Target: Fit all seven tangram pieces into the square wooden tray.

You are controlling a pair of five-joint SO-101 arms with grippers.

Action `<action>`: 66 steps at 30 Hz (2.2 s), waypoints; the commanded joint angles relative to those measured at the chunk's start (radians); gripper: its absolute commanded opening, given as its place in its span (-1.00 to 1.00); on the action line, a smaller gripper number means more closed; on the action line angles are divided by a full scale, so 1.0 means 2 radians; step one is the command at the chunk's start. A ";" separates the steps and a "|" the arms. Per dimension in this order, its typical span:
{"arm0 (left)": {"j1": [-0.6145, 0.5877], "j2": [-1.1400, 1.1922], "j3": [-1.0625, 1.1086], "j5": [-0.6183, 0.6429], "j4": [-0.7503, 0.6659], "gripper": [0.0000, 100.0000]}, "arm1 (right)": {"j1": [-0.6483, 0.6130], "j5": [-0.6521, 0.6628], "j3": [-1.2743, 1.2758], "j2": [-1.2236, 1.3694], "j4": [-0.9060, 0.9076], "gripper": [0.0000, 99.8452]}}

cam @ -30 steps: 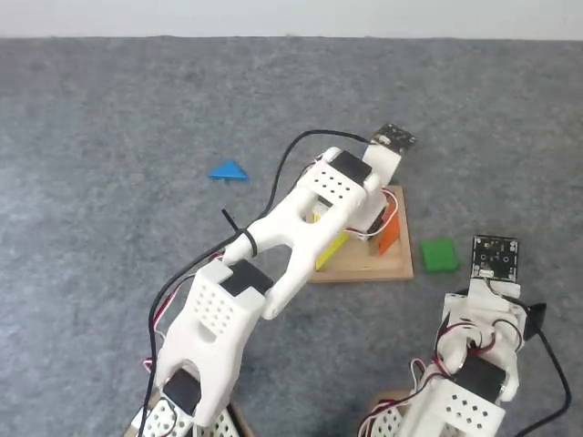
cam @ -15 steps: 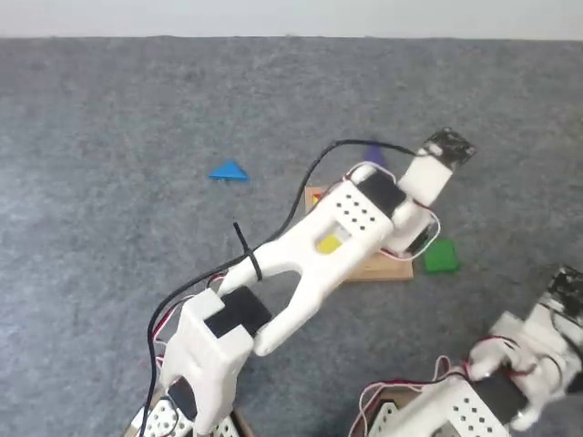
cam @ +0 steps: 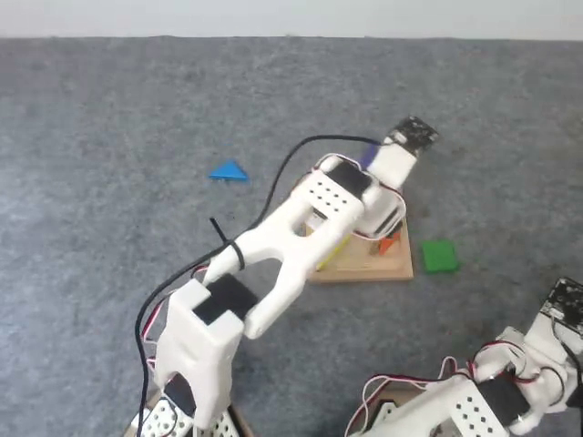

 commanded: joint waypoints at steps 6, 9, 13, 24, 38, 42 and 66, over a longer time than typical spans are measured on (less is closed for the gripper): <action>-0.005 0.029 -0.010 -0.019 -0.017 -0.59 | -0.005 0.006 0.005 -0.003 -0.007 -0.22; -0.006 0.028 -0.010 -0.019 -0.015 -0.59 | -0.006 0.006 0.005 -0.003 -0.007 -0.22; -0.021 0.028 -0.010 -0.022 -0.004 -0.59 | -0.006 0.006 0.005 -0.003 -0.007 -0.22; -0.069 0.027 -0.010 -0.044 0.018 -0.59 | -0.024 0.006 0.005 -0.003 -0.006 -0.22; -0.084 -0.064 0.004 -0.057 0.069 -0.59 | -0.027 0.006 0.005 -0.003 0.000 -0.22; -0.086 -0.060 0.049 -0.058 0.041 -0.59 | -0.027 0.006 0.005 -0.003 0.000 -0.22; 0.018 -0.051 0.099 -0.100 -0.021 -0.59 | -0.027 0.007 0.009 -0.003 -0.003 -0.22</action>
